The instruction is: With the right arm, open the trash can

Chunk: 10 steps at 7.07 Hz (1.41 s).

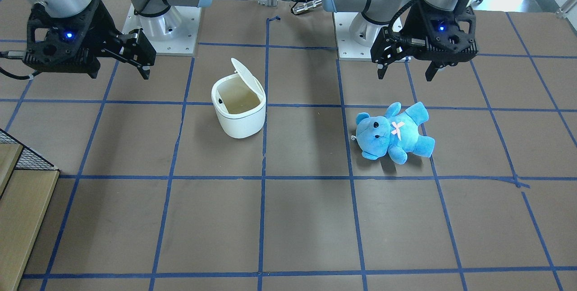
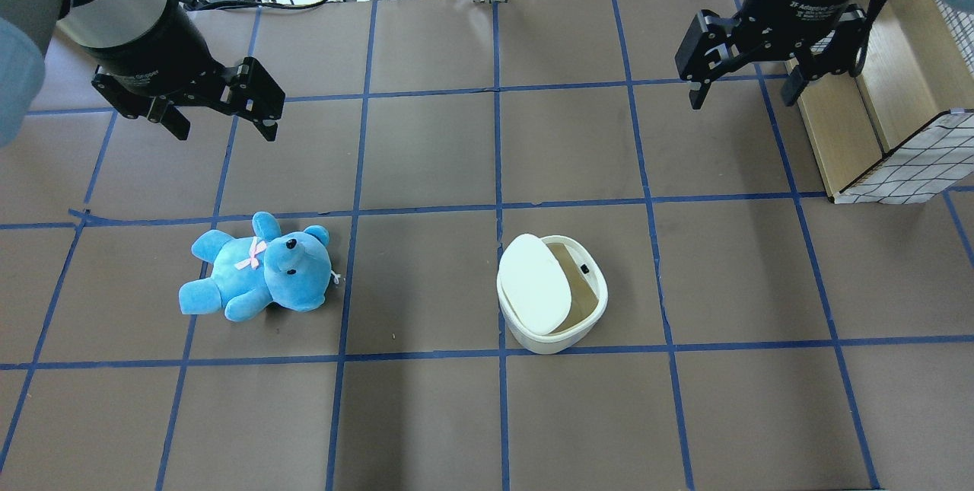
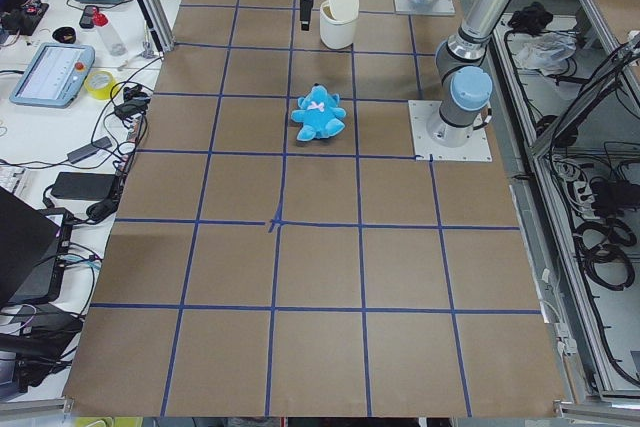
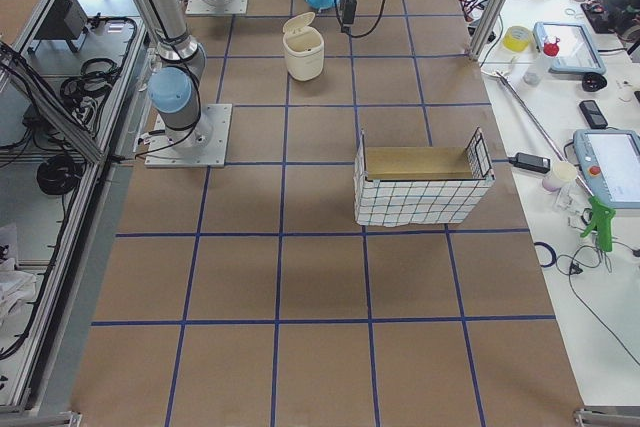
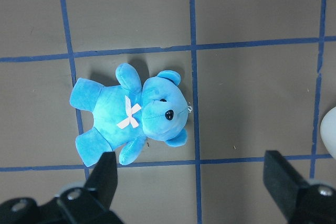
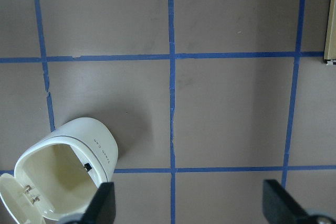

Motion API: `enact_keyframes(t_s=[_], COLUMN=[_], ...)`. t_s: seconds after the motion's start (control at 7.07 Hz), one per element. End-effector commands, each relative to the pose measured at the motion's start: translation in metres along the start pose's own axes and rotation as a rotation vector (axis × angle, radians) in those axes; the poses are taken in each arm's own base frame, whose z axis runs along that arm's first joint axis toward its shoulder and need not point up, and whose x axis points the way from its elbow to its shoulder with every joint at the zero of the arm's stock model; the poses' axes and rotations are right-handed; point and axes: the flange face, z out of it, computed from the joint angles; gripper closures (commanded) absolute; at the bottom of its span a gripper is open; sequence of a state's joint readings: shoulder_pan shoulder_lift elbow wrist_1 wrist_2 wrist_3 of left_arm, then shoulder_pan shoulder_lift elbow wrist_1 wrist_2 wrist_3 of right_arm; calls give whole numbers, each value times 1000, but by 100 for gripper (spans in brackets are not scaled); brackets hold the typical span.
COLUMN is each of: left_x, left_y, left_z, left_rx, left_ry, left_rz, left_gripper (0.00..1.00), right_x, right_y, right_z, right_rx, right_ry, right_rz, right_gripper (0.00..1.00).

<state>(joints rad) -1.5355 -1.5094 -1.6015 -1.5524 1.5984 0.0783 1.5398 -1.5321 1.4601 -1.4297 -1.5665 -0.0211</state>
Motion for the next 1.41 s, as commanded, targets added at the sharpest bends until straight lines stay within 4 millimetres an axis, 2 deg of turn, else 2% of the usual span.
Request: enact_keyframes(t_s=[0.0, 1.27], left_x=[0, 0], left_y=[0, 0], left_z=[0, 0], left_rx=[0, 0], left_ry=[0, 0], left_rz=[0, 1], left_gripper=[0, 0], right_x=[1, 1], right_y=[0, 1], right_z=[-2, 3], right_rx=[6, -9], right_ry=[4, 1], right_rz=[25, -8], right_gripper=[0, 0])
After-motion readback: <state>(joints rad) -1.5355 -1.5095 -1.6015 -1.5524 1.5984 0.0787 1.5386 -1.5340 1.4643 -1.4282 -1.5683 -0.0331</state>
